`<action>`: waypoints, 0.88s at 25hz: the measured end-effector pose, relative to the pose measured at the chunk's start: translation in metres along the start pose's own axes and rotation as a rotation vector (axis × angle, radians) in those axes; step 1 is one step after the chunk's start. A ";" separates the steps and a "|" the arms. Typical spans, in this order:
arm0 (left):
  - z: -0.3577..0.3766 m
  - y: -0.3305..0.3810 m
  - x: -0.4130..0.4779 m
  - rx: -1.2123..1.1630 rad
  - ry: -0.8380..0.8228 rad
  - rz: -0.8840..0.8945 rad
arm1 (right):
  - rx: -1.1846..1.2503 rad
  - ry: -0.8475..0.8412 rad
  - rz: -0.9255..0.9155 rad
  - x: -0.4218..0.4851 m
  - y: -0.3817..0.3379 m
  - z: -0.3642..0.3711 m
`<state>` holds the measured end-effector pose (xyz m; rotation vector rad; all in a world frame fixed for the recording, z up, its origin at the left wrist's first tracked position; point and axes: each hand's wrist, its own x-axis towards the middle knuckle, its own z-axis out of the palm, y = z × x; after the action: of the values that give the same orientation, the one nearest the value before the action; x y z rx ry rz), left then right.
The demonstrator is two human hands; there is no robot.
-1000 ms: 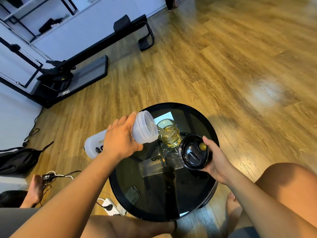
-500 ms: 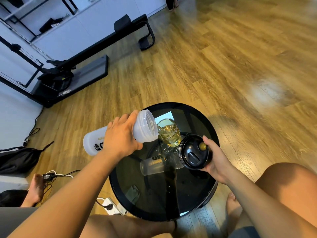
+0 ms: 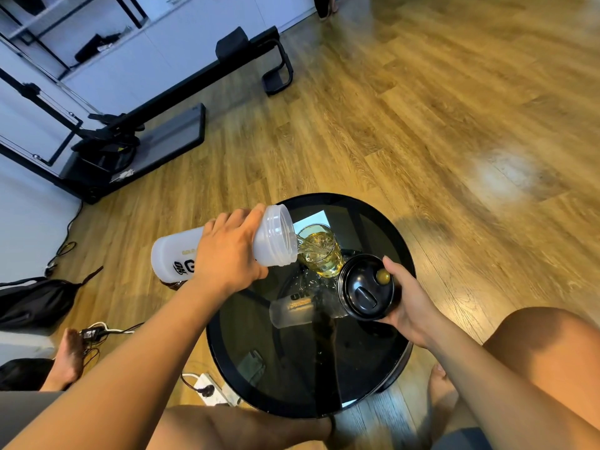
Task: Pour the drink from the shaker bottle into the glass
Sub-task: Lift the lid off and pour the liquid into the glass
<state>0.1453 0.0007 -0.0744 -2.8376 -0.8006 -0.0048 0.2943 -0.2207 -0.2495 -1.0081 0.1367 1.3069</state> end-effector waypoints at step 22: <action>-0.016 0.006 0.014 0.398 0.239 0.467 | -0.015 -0.007 0.000 -0.001 0.000 -0.001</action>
<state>0.1617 -0.0002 -0.0590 -2.5067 -0.0660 -0.1032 0.2942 -0.2220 -0.2492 -1.0163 0.1215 1.3136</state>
